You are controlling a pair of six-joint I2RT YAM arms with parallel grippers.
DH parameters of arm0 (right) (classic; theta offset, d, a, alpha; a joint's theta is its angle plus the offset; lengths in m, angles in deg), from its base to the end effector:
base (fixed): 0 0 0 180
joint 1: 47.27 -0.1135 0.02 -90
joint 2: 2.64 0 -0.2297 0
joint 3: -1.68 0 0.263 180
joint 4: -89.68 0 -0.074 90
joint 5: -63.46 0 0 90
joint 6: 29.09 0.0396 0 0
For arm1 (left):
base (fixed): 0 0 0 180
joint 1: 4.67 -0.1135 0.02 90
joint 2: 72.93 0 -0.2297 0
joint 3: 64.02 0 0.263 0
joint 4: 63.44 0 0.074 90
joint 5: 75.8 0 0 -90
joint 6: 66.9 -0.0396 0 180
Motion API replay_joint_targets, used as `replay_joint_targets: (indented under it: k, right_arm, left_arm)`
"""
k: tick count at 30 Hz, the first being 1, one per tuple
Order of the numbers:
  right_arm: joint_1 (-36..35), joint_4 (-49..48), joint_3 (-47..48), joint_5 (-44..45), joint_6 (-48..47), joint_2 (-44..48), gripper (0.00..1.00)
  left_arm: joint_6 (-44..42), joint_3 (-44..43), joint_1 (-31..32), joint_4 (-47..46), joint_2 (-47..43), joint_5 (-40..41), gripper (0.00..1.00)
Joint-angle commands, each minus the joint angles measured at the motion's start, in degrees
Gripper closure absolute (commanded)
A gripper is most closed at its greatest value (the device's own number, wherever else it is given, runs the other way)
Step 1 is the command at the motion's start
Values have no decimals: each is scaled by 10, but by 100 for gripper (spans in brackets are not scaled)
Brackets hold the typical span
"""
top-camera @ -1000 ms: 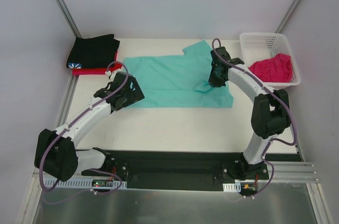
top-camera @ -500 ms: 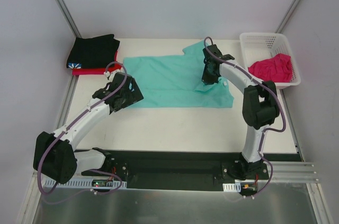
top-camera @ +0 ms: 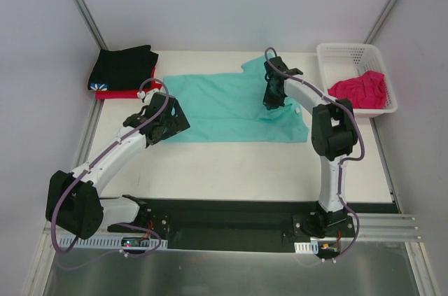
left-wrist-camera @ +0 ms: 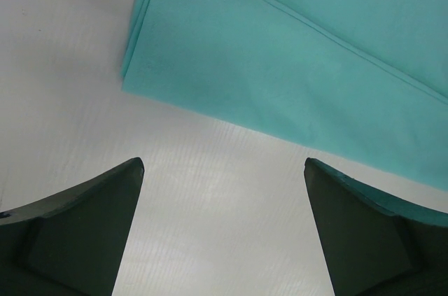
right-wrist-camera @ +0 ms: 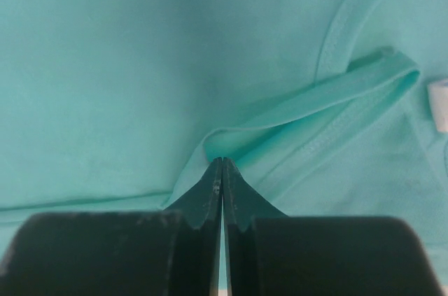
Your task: Fold and stack the t-shirts
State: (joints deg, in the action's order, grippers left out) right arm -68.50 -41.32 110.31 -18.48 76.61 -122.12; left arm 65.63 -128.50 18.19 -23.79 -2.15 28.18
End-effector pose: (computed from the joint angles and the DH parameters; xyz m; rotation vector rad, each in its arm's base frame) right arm 0.4198 0.1571 0.1661 -0.0761 2.5983 0.0480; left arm 0.2654 -0.1015 0.2207 -0.5176 2.3015 -0.2717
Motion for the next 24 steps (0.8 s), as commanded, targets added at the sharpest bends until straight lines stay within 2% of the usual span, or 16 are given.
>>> replay_joint_targets:
  k: [1,9,12,15,20,24]
  right_arm:
    - [6,-3,66,-15,-7,-37,99]
    - [12,39,264,-38,-16,-142,99]
    - [18,58,288,-48,-20,-153,99]
    - [18,62,260,-30,-31,-110,99]
    - [30,59,156,-5,-52,-4,99]
    - [39,52,78,0,-55,44,99]
  left_arm:
    - [-9,-25,2,6,7,10,1]
    - [-17,-30,2,15,-1,15,1]
    - [-20,-37,2,23,-2,17,1]
    - [-18,-41,2,26,-6,10,1]
    - [-14,-37,4,25,-11,3,1]
    - [-14,-29,5,26,-22,5,1]
